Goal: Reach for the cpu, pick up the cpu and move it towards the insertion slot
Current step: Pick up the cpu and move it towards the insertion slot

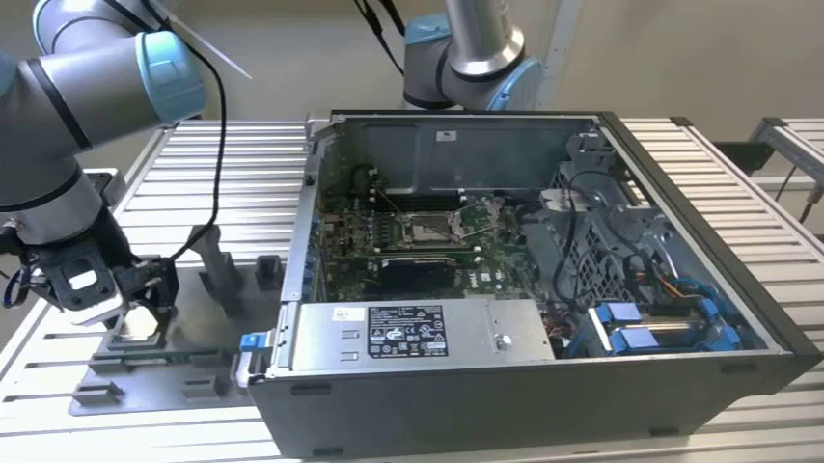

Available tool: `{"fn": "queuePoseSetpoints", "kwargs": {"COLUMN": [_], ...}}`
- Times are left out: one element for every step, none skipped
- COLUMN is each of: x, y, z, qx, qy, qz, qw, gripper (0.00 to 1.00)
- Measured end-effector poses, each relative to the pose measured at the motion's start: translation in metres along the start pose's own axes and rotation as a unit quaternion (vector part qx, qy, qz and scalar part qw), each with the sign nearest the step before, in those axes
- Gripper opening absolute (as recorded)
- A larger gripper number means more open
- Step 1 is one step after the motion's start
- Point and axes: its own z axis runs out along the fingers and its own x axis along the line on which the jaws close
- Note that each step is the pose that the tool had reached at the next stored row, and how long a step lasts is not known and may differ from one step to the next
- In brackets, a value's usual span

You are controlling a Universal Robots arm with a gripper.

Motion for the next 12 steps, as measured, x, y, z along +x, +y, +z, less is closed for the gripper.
{"fn": "queuePoseSetpoints", "kwargs": {"x": [0.0001,0.0003,0.0004,0.0005,0.0005,0.0005,0.0005,0.0005,0.0005,0.0005,0.0005,0.0005], "y": [0.0000,0.0000,0.0000,0.0000,-0.0001,-0.0001,-0.0001,-0.0001,-0.0001,-0.0001,-0.0001,-0.0001], "z": [0.0004,0.0008,0.0011,0.0013,0.0019,0.0025,0.0030,0.0036,0.0039,0.0039,0.0040,0.0044], "qx": [-0.0003,-0.0005,-0.0007,-0.0007,-0.0007,-0.0008,-0.0008,-0.0008,-0.0008,-0.0007,-0.0007,-0.0008], "qy": [-0.0001,-0.0001,-0.0001,0.0000,-0.0001,-0.0001,-0.0001,-0.0001,-0.0001,0.0000,0.0001,-0.0001], "qz": [0.000,0.000,0.000,0.000,0.000,0.000,0.000,0.000,0.000,0.000,0.000,0.000], "qw": [1.00000,1.00000,1.00000,1.00000,1.00000,1.00000,1.00000,1.00000,1.00000,1.00000,1.00000,1.00000], "gripper": [1.00,1.00,1.00,1.00,1.00,1.00,1.00,1.00,1.00,1.00,1.00,1.00]}}
